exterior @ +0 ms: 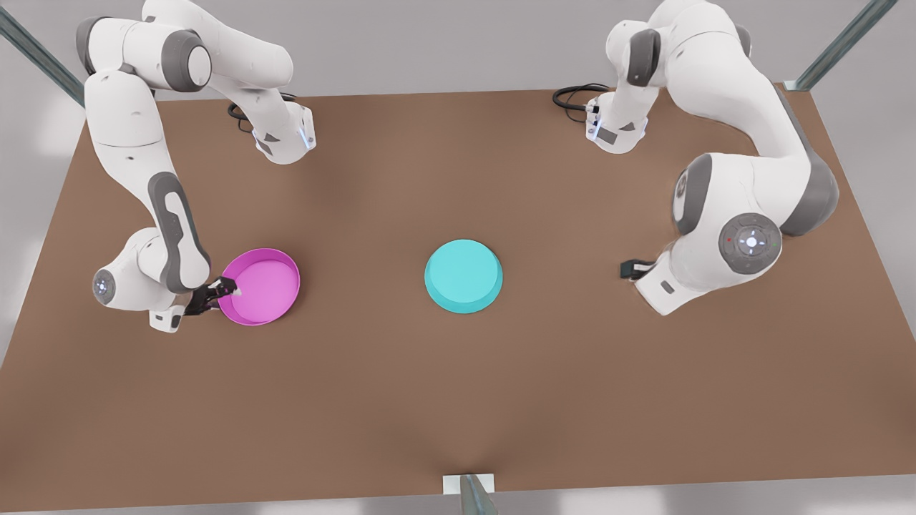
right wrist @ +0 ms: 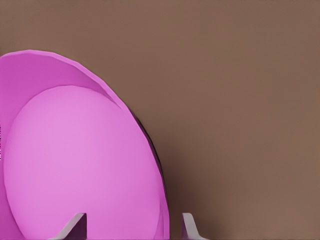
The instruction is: Flip the blue plate over with the left arm, and stack the pink plate on top of the blue plate with the right arm
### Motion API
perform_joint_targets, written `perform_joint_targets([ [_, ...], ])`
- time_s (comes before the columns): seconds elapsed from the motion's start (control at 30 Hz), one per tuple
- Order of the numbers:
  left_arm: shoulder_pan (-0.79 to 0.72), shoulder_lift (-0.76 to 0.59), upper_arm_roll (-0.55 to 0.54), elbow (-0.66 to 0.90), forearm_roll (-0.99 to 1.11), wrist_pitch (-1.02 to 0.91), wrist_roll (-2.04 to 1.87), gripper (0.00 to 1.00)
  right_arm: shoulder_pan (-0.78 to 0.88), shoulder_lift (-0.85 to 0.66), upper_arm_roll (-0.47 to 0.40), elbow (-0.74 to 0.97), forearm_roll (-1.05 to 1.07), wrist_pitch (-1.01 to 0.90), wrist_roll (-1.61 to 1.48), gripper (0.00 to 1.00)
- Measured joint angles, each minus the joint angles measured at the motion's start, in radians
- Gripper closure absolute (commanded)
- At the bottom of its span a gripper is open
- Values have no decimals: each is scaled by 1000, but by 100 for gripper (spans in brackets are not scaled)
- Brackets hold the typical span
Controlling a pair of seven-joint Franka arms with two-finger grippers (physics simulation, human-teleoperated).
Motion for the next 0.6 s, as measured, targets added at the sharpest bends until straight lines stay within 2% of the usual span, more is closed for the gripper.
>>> perform_joint_targets([
  [0.03,120,-117,-155,-134,16,47,3,0,1,8,0,4,0,2,-1,52],
  [0.07,309,-233,-412,-283,64,130,-4,0,0,9,0,3,5,2,-2,52],
  [0.1,351,-290,-471,-362,116,187,-8,0,-2,14,0,3,13,2,-3,52],
  [0.13,350,-347,-468,-443,157,271,-12,0,-1,17,0,3,18,2,-10,52],
  [0.17,350,-357,-432,-451,185,272,-13,0,-1,21,0,3,18,2,-11,55],
  [0.33,349,-355,-429,-447,245,206,-27,0,4,34,0,3,41,2,-13,62],
  [0.43,348,-349,-429,-447,258,192,-24,0,7,34,0,7,41,2,-12,79],
  [0.6,345,-353,-429,-447,272,178,-23,0,7,36,0,8,42,2,-25,79],
])
